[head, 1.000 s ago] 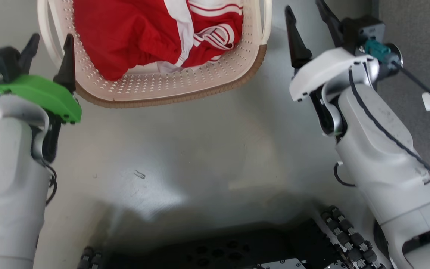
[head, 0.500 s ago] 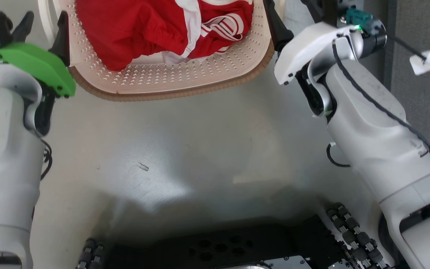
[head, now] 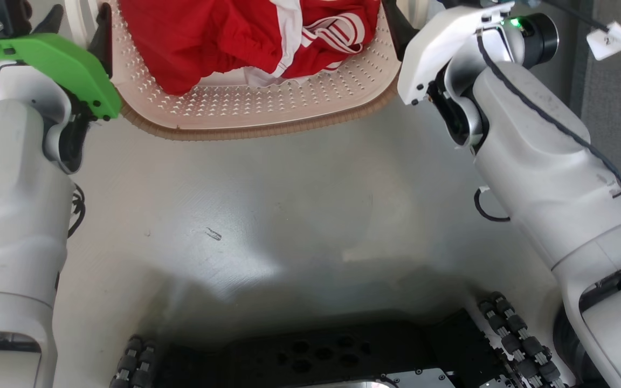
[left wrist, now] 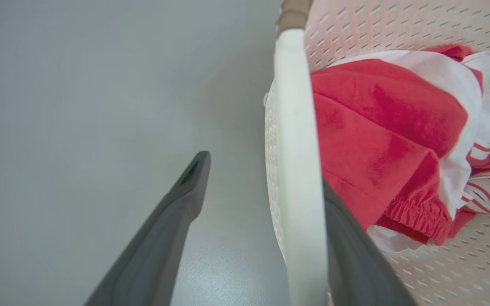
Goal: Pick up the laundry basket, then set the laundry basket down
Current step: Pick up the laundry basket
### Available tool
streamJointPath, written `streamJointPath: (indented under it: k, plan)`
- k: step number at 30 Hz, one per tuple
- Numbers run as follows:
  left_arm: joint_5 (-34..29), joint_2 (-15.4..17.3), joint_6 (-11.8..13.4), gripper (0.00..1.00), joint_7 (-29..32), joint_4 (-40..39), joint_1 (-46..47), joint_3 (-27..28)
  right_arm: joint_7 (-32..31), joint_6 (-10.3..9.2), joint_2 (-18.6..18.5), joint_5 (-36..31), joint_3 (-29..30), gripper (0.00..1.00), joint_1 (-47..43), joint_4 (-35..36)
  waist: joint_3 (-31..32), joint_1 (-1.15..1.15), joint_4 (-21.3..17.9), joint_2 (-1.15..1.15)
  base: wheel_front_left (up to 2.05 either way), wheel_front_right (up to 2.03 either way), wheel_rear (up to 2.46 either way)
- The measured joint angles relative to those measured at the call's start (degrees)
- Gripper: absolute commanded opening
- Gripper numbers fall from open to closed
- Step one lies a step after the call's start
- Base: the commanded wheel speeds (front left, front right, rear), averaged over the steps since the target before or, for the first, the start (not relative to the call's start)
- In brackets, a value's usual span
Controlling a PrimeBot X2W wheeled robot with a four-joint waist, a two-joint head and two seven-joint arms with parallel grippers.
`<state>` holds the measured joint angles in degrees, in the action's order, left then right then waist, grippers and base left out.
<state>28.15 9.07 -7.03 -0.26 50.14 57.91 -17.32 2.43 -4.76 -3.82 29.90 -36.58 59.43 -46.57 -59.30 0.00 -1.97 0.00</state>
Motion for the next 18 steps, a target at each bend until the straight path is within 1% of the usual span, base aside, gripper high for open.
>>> streamJointPath:
  k: [1,5,6,7,8,12,13,18]
  plan:
    - [0.24,-0.24,-0.01,1.0,0.19,0.48,0.26,-0.07,-0.22,-0.42,0.02,0.45,-0.24,1.0,0.36,-0.31,-0.05,0.0,0.09,0.0,0.0,0.0,0.0]
    - [0.6,-1.01,-0.02,1.0,0.2,2.0,1.22,-0.32,-1.0,-0.81,0.0,1.92,-0.92,1.0,1.6,-1.51,-0.23,0.0,0.46,0.0,0.0,0.0,0.0]
    - [0.78,-1.15,-0.02,0.46,0.2,2.35,1.51,-0.42,-1.07,-0.88,0.0,2.07,-1.1,1.0,1.8,-1.79,-0.27,0.0,0.54,0.0,0.0,0.0,0.0]
    - [0.92,-1.22,-0.02,0.23,0.2,2.77,1.82,-0.51,-1.25,-0.89,0.0,2.27,-1.31,0.87,2.05,-2.12,-0.3,0.0,0.63,0.0,0.0,0.0,0.0]
    - [0.94,-1.24,-0.02,0.0,0.2,3.11,2.1,-0.59,-1.44,-0.89,-0.01,2.42,-1.52,0.0,2.35,-2.45,-0.34,0.0,0.71,0.0,0.0,0.0,0.0]
    - [1.69,-2.37,-0.53,0.0,0.2,4.52,3.11,-0.96,-2.24,-0.94,0.45,3.63,-2.18,0.0,2.94,-3.43,-0.44,0.0,0.98,0.0,0.0,0.0,0.0]
    - [2.08,-2.67,-0.53,0.0,0.21,4.82,3.36,-0.94,-2.32,-1.43,0.76,4.13,-2.19,0.0,3.16,-3.67,-0.46,-0.01,1.02,0.0,0.0,0.0,0.0]
    - [2.44,-2.83,-0.53,0.0,0.19,6.52,3.94,-0.98,-2.32,-1.41,0.59,5.36,-2.85,0.0,3.93,-4.67,-0.4,-0.01,1.18,0.0,0.0,0.0,0.0]
